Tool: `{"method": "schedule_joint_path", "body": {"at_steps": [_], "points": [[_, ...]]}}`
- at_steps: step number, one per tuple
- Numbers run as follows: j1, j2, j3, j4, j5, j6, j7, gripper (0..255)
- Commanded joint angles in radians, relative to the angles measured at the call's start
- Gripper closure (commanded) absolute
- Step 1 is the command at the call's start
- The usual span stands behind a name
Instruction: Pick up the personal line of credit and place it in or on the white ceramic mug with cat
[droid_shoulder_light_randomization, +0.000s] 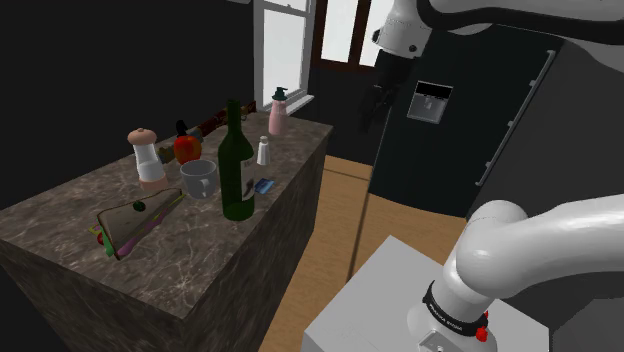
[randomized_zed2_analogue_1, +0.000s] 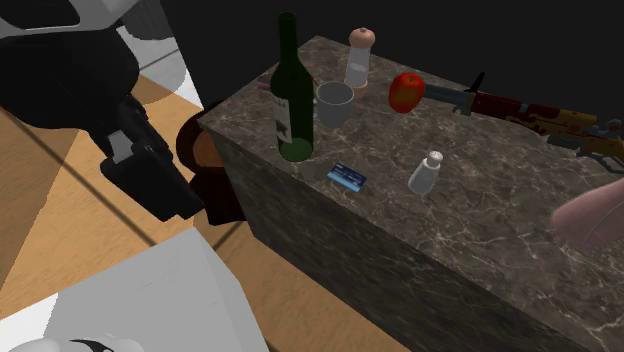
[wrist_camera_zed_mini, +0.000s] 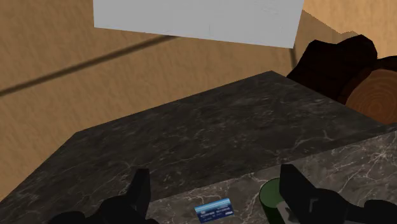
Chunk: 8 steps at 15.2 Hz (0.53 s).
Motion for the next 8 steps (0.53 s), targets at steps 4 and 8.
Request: {"method": "schedule_joint_path", "body": {"at_steps": [4, 8], "points": [[-0.019, 0.127, 0.040, 0.048, 0.050, 0.021, 0.127, 0], [-0.043, 0.301, 0.080, 0.127, 0.110, 0.045, 0.289, 0]]}}
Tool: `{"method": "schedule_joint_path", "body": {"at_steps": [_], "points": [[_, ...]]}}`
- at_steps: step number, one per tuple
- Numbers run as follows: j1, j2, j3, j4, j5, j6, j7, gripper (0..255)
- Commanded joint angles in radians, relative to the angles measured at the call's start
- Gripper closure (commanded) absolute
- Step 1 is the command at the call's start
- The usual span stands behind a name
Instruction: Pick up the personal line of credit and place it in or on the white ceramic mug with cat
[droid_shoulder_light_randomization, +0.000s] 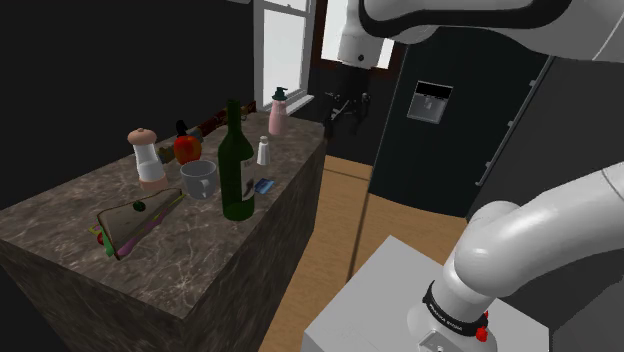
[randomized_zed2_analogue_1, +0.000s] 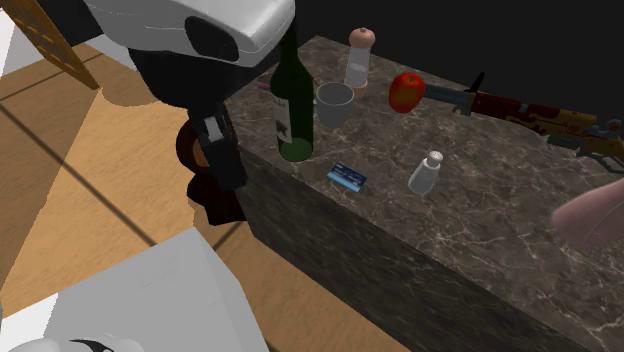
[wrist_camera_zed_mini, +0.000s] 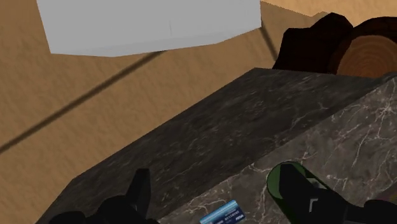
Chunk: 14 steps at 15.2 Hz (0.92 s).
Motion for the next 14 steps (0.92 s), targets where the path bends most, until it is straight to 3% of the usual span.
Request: {"method": "schedule_joint_path", "body": {"at_steps": [1, 14], "points": [[-0.010, 0.096, 0.020, 0.050, 0.031, 0.012, 0.086, 0], [-0.049, 0.654, 0.037, 0.381, 0.206, 0.059, 0.527, 0]]}}
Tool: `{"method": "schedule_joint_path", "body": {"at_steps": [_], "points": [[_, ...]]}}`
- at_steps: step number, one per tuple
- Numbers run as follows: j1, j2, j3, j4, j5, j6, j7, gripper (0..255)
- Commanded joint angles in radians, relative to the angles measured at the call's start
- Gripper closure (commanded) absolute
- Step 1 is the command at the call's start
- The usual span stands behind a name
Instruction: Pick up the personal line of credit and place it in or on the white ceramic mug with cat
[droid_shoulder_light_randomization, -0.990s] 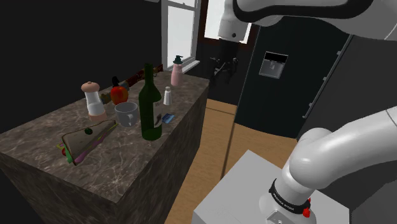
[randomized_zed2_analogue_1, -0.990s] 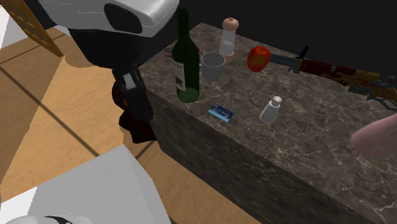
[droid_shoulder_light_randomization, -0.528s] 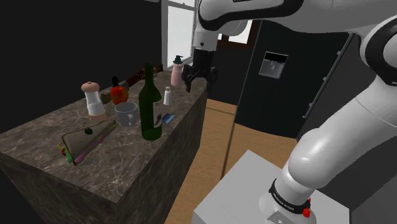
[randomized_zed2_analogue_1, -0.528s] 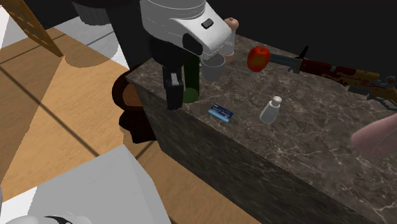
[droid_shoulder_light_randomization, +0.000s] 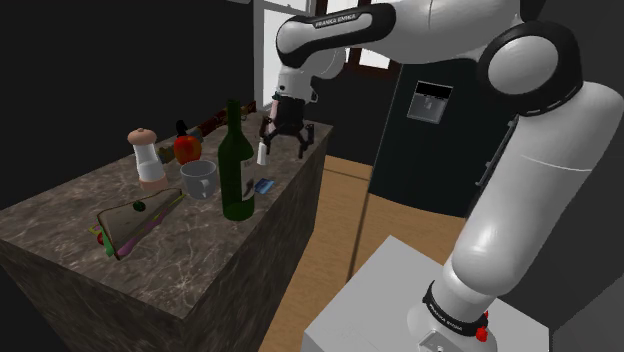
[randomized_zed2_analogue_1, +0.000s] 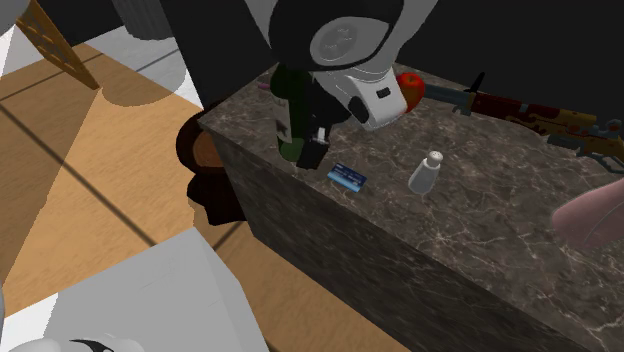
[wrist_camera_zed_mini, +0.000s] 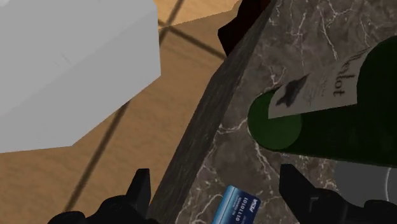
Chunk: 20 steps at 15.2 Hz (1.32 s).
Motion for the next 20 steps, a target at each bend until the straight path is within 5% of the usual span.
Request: {"method": "schedule_joint_path", "body": {"at_steps": [1, 11, 20], "points": [[-0.006, 0.091, -0.007, 0.061, 0.030, 0.005, 0.060, 0], [-0.041, 0.457, -0.037, 0.312, 0.193, 0.026, 0.306, 0], [-0.016, 0.459, -0.026, 0.227, 0.208, 0.119, 0.293, 0]]}}
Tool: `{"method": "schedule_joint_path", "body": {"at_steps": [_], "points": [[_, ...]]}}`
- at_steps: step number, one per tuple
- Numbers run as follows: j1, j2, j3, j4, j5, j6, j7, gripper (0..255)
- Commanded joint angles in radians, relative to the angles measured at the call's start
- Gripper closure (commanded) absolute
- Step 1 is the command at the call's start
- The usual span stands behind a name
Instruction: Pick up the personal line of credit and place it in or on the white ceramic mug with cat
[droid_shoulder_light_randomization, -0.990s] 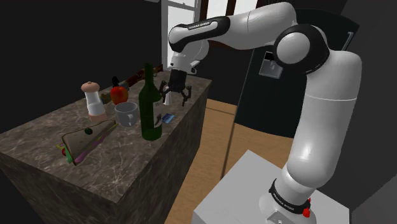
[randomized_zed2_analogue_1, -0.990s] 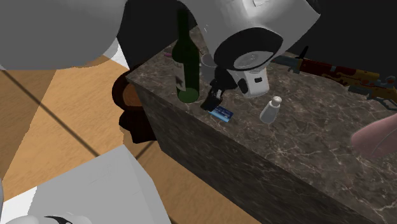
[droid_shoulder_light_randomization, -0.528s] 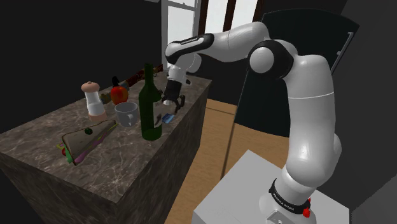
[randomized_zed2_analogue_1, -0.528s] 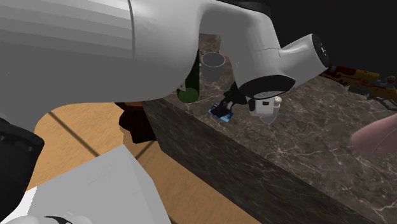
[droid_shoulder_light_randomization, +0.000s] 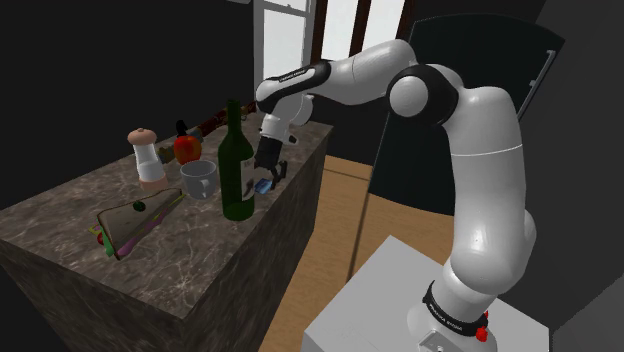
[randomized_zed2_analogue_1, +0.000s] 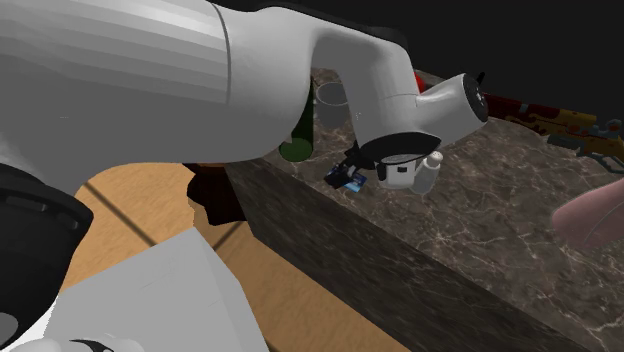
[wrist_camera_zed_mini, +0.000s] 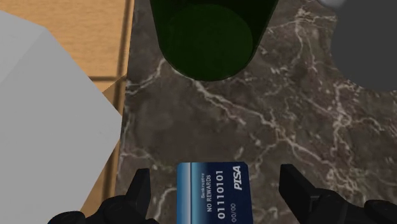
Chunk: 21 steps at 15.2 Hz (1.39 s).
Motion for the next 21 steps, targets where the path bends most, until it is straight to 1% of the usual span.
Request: {"method": "schedule_joint_path", "body": {"at_steps": [1, 6, 7, 16, 21], "points": [[0.001, -0.001, 0.001, -0.006, 0.001, 0.006, -0.001, 0], [0.001, -0.001, 0.001, -0.006, 0.001, 0.006, -0.001, 0], [0.001, -0.001, 0.001, -0.006, 0.001, 0.006, -0.001, 255], [0.001, -0.001, 0.001, -0.006, 0.001, 0.006, -0.001, 255], [-0.001, -0.029, 0.000, 0.017, -0.003, -0.041, 0.022, 255]]}}
